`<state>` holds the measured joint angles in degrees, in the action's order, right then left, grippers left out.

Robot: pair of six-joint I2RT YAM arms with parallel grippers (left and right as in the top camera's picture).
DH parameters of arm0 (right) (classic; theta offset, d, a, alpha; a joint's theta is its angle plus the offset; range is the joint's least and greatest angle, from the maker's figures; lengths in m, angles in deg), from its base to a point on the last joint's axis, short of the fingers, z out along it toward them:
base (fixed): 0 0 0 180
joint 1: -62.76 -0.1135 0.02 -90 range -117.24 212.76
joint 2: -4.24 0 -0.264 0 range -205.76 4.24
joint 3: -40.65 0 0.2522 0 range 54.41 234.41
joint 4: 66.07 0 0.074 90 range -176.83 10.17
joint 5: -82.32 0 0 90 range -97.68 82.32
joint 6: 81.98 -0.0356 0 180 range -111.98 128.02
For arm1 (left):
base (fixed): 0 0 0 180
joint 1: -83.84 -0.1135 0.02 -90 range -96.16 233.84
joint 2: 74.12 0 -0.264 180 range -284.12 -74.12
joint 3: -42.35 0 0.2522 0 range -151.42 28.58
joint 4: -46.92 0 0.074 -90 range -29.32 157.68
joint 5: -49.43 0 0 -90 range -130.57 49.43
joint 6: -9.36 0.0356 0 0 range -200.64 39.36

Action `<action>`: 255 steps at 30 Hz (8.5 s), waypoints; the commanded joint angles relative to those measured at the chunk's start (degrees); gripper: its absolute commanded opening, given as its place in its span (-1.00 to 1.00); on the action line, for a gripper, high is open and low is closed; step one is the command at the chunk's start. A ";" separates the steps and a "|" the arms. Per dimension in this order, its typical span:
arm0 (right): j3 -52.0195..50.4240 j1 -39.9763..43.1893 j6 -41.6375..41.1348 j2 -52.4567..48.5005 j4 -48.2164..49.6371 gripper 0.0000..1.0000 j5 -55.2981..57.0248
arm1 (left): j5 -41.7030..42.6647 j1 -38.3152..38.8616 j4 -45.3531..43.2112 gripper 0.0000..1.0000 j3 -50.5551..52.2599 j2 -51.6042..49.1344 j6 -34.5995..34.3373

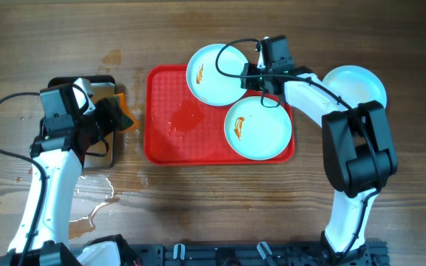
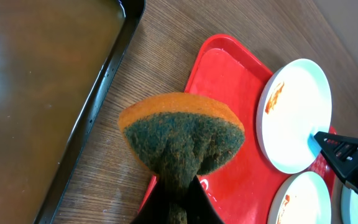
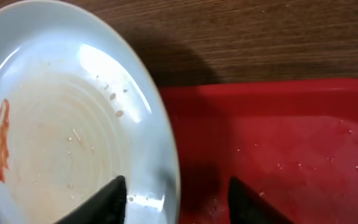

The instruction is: Clean dirty plates on tray and stack at the side

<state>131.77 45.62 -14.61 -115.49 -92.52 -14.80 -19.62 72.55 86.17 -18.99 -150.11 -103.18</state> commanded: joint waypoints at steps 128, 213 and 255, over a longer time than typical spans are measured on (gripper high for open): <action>0.15 -16.22 -5.90 2.95 -17.35 -0.91 1.14 | -11.80 28.33 -14.60 -0.92 -0.11 -17.49 -13.94; 5.25 -35.80 56.24 24.59 -0.26 -0.92 64.17 | -28.04 -5.99 -3.65 -0.92 -0.11 -12.85 -10.64; -5.99 46.25 -10.82 16.83 -26.12 -0.87 3.28 | -28.00 -5.99 -3.19 -0.92 -0.11 -12.85 -9.20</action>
<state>126.00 92.06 -22.31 -95.73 -119.16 -13.18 -47.86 66.82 83.16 -19.36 -162.46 -113.04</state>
